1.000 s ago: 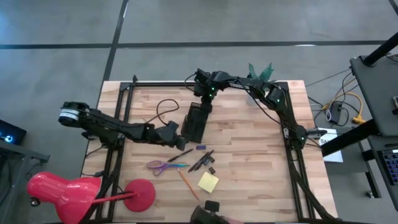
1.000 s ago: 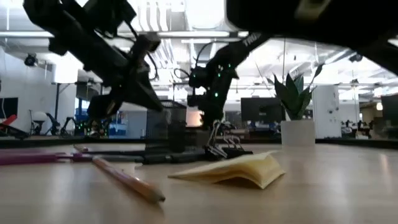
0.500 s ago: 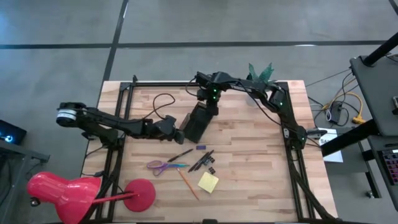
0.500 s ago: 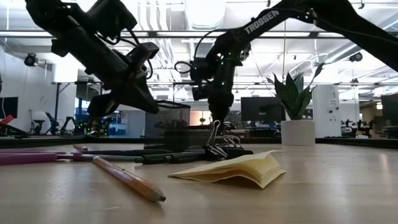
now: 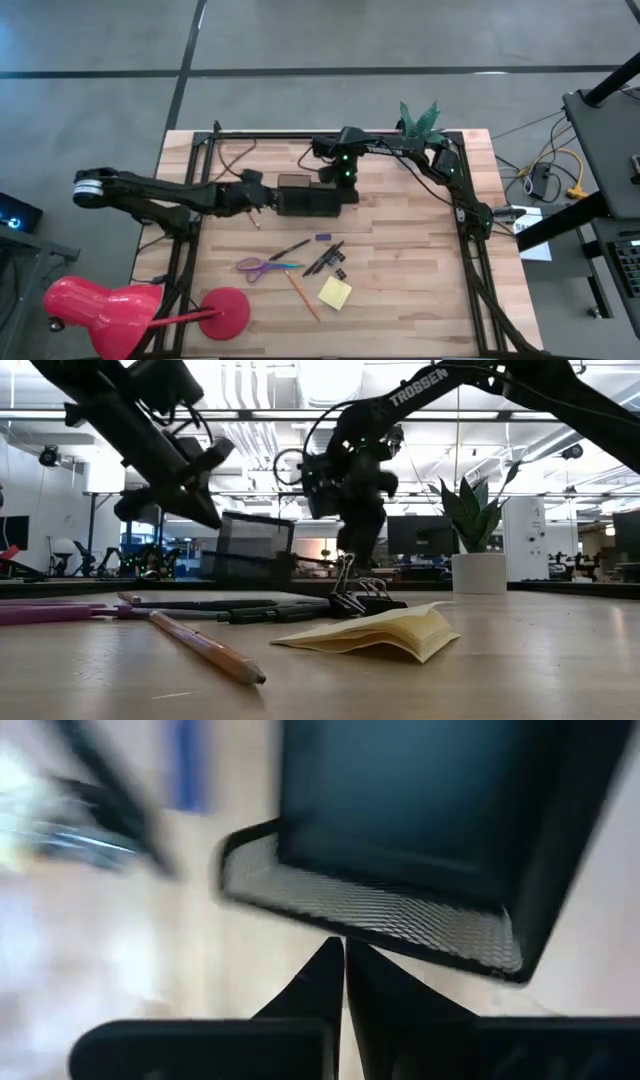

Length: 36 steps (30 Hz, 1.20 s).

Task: Pick and place office supplies into organizer
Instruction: Prepare the desk organizer to put the office items

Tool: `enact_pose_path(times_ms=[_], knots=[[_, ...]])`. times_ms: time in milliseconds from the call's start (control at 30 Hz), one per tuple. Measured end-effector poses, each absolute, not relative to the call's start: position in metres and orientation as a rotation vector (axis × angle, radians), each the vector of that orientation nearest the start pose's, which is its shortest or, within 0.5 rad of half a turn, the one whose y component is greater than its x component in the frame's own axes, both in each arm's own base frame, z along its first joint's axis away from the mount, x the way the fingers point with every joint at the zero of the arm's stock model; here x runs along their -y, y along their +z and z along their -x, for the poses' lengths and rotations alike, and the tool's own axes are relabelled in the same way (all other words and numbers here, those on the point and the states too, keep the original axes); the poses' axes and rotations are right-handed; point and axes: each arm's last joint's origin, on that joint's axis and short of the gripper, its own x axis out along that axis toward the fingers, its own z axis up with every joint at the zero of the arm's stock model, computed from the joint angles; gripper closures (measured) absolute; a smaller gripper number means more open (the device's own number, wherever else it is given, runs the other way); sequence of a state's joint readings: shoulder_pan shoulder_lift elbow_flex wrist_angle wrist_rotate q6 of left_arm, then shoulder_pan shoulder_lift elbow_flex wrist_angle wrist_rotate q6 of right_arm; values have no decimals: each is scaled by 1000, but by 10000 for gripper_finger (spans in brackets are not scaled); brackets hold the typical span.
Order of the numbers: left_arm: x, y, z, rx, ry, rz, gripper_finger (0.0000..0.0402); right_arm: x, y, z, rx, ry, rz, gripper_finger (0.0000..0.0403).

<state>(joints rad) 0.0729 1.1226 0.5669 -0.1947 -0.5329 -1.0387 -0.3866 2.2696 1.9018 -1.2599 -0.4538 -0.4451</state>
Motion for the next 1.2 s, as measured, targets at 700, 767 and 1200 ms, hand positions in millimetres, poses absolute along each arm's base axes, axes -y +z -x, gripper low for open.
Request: enact_pose_path(times_ms=[700, 767, 1200], knots=[[-29, 191, -201, -551, 851, 750, 402, 153, 226, -415, -1249, 133, -152, 394], [-30, 187, -206, -551, 850, 748, 402, 153, 227, -415, -1242, 129, -152, 394], [-22, 184, -244, -524, 583, 802, 402, 148, 229, -411, -1282, 131, -149, 394]])
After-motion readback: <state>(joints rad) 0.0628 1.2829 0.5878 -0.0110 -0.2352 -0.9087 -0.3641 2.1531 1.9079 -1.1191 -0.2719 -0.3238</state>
